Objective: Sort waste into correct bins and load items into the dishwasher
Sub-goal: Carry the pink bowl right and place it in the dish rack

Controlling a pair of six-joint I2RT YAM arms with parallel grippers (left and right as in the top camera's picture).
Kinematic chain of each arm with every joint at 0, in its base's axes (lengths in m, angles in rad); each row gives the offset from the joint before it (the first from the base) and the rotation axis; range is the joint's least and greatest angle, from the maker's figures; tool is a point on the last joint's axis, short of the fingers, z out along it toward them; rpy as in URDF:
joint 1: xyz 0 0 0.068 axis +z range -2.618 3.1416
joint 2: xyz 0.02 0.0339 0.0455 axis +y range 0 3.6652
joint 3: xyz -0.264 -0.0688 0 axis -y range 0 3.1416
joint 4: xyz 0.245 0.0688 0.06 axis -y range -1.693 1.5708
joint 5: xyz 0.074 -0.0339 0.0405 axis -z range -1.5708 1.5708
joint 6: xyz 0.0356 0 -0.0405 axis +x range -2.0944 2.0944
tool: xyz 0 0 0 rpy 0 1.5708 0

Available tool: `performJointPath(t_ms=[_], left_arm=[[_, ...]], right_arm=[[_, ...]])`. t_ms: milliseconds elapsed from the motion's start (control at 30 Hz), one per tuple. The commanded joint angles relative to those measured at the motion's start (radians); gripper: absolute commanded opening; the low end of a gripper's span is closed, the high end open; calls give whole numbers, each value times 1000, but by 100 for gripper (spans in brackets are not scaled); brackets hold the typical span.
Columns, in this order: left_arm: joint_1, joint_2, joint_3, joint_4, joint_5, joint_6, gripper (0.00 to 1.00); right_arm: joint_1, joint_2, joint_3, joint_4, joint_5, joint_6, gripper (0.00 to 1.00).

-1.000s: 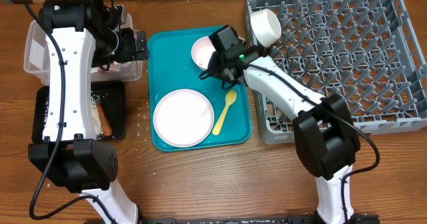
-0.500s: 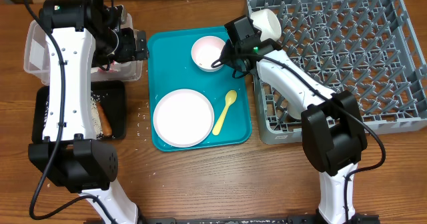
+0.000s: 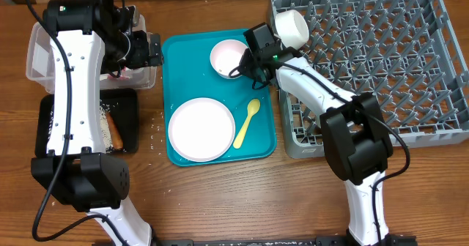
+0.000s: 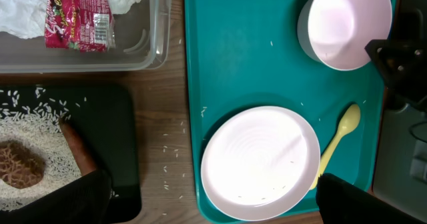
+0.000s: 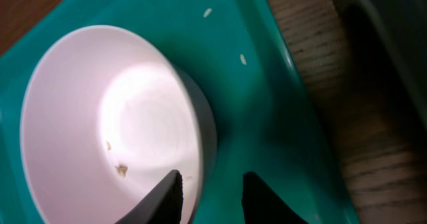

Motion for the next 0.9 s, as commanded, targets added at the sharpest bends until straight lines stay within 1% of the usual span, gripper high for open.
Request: performJointPath(t_ms=[0,67,233,300,467,533,633,700,767,867], left_arm=[[-2,1,3,0,11,12,100],[-2,1,3,0,11,12,100],[-2,1,3,0,11,12,100],[-2,1,3,0,11,12,100],[-2,1,3,0,11,12,100],[-2,1,3,0,11,12,100],[-2,1,3,0,11,12,100],[-2,1,3,0,11,12,100],[-2,1,3,0,11,12,100],[-2,1,3,0,11,12,100]], right_arm=[[4,18,6,13,-17,-6,25],[4,18,6,13,-16,-6,19],[4,18,6,11,-21,-8,9],[4,18,6,13,-42,-48,4],[3,8,6,14,-100,-164,4],[0,-15,6,3,-112,-198,4],[-11,-95,15,-49,-105,-283,4],[-14,-181,36,-132,-44,-362,4],[-14,-249,53,-207,45,-405,4],[-14,-363,65,-307,225,-422,4]])
